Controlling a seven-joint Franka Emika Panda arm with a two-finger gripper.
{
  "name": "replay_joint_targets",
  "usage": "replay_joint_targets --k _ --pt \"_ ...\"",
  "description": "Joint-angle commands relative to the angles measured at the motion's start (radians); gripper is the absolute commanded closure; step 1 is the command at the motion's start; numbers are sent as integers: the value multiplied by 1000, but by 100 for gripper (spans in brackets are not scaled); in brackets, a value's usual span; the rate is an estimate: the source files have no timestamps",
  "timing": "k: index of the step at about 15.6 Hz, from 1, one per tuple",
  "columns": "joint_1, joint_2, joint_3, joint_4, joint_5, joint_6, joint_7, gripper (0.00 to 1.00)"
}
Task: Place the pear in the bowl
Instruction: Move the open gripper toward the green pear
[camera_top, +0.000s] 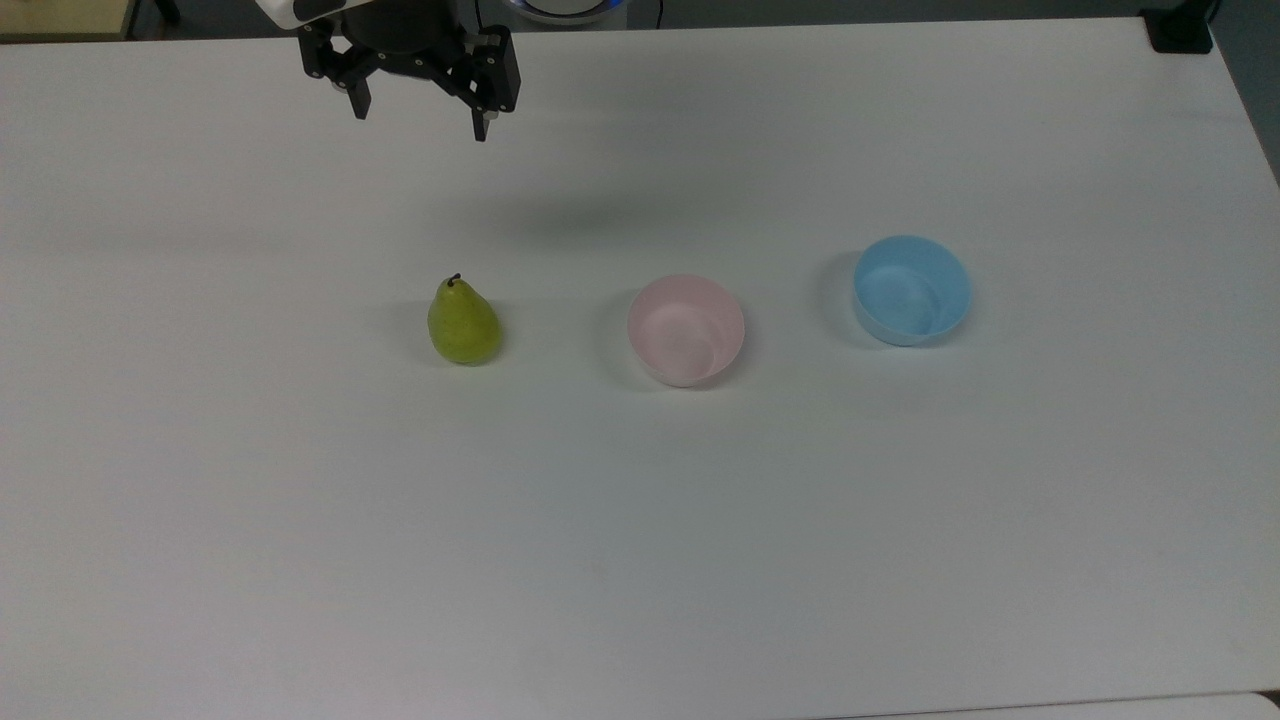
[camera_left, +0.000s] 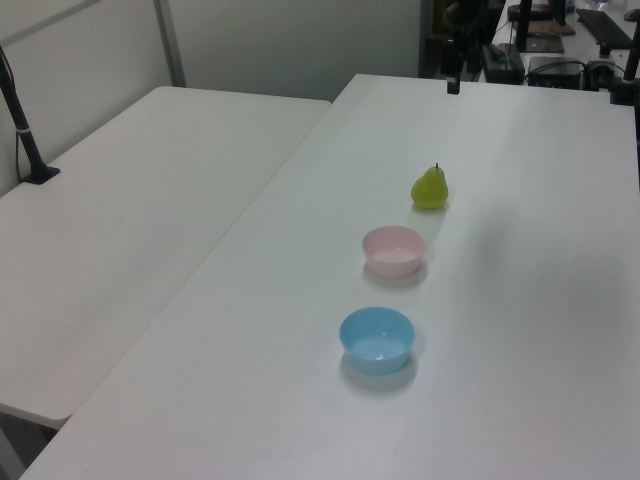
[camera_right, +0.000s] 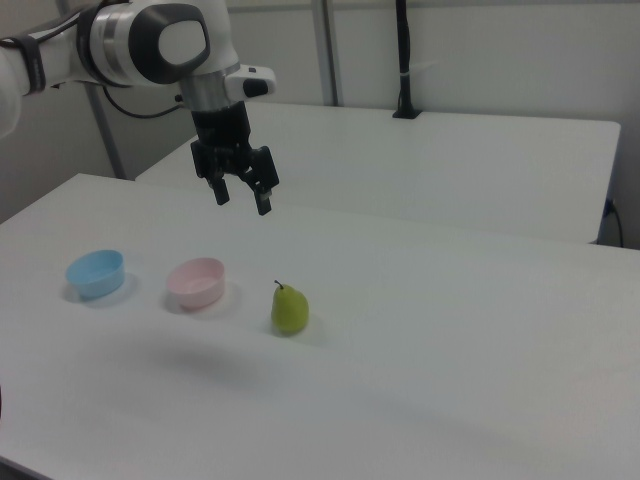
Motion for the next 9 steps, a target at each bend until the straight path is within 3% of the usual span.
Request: replay_joint_targets --k 1,9 --pt "9 -8 3 -19 25 2 28 0" --pt "6 13 1 -20 31 65 22 0"
